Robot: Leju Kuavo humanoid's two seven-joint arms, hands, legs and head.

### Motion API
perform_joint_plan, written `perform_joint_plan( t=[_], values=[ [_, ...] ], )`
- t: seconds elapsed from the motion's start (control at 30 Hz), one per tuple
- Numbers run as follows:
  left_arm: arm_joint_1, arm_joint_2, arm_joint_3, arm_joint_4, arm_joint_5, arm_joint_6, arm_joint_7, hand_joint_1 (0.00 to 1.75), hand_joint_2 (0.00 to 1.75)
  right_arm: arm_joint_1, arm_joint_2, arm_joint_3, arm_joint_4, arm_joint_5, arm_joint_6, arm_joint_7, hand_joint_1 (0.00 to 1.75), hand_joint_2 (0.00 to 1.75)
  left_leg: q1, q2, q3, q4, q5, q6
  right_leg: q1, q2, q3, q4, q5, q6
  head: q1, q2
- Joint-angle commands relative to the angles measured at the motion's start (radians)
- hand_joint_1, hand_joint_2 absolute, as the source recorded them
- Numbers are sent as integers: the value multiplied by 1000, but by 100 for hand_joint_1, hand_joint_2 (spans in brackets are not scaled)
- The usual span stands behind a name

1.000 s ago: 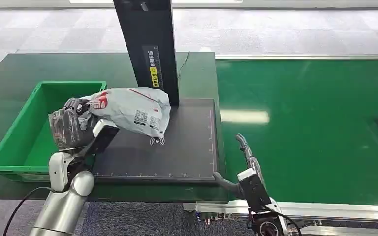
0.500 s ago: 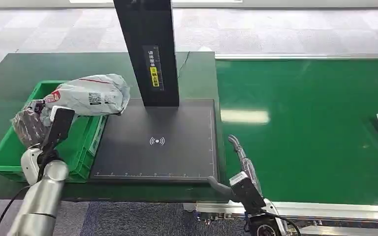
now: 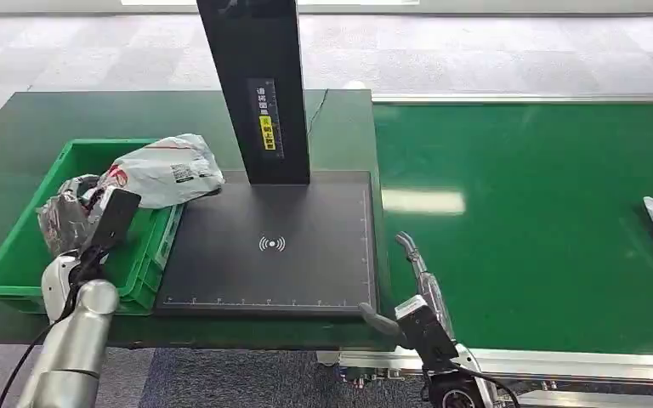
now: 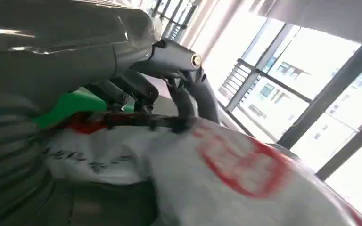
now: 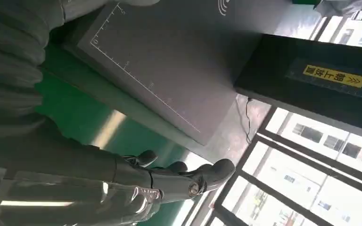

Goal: Moved the parcel from conveyor to table for the left to box.

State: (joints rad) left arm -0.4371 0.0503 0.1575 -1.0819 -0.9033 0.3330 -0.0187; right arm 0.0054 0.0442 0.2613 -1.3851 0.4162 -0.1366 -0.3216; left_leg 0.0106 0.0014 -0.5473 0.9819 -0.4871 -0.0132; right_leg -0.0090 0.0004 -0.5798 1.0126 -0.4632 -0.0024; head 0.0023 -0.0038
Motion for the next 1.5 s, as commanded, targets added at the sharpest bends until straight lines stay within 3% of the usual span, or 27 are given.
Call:
perform_joint_plan(
  t=[0.03,0.1,0.13,0.23,0.33,0.43,0.63,0.73,1.0,1.03,1.07,1.3,1.5],
  values=[
    [84,-52,-61,-68,90,21,-75,0,175,1,25,-62,-6,-20,-1,6,0,175,0,0,1,-1,0,1,0,0,1,-2,0,0,0,0],
    [118,-63,-63,-128,141,59,-120,0,175,4,23,-69,-18,-34,0,2,0,175,0,0,1,-1,0,1,0,0,0,-1,0,0,0,0],
    [147,-83,-52,-186,238,126,-230,0,175,8,24,-71,-25,-37,-2,-2,0,175,0,0,0,0,0,1,0,-1,0,-1,0,0,0,0],
    [236,-109,-68,-369,405,208,-390,0,175,15,30,-78,-31,-70,-11,-11,0,175,0,0,1,-1,-1,1,0,0,1,-2,0,1,0,0],
    [318,-110,-118,-517,596,167,-481,0,175,19,23,-74,-25,-104,-39,-32,0,175,0,1,0,0,-1,1,0,1,0,-1,0,0,0,0],
    [367,-86,-197,-565,602,119,-473,0,175,26,12,-78,-37,-140,-46,-46,0,175,0,1,0,-1,-1,1,0,1,0,-2,0,0,0,0],
    [444,-82,-387,-494,787,-218,-388,0,175,30,-1,-115,-47,-267,-52,-78,0,175,-1,-1,2,-4,0,2,-1,-1,3,-5,0,1,0,0],
    [444,-88,-461,-405,911,-382,-350,0,175,5,-17,-100,-15,-353,26,-32,0,175,0,-1,3,-3,0,2,0,-1,4,-5,1,1,0,0],
    [452,-93,-505,-380,941,-451,-344,0,175,-5,-34,-78,0,-346,49,-37,0,175,0,0,2,-2,0,1,0,0,2,-2,0,0,0,0],
    [452,-110,-508,-360,982,-480,-333,0,175,-5,-26,-93,-9,-369,42,-60,0,0,0,0,2,-3,0,1,0,0,3,-3,0,0,0,0],
    [446,-124,-513,-340,1006,-492,-323,0,175,-3,-26,-97,-19,-375,39,-69,0,175,-1,0,2,-2,-1,1,-1,0,2,-2,0,0,0,0],
    [405,-134,-526,-322,1017,-527,-284,0,175,61,-12,-91,-93,-359,-40,-73,0,175,0,-3,0,-1,0,1,0,-2,2,-1,-1,0,0,0],
    [387,-134,-534,-288,948,-546,-289,0,175,33,32,-104,-98,-399,-7,-57,0,175,0,0,1,-2,0,0,0,0,1,-2,0,0,-1,0]
  ],
)
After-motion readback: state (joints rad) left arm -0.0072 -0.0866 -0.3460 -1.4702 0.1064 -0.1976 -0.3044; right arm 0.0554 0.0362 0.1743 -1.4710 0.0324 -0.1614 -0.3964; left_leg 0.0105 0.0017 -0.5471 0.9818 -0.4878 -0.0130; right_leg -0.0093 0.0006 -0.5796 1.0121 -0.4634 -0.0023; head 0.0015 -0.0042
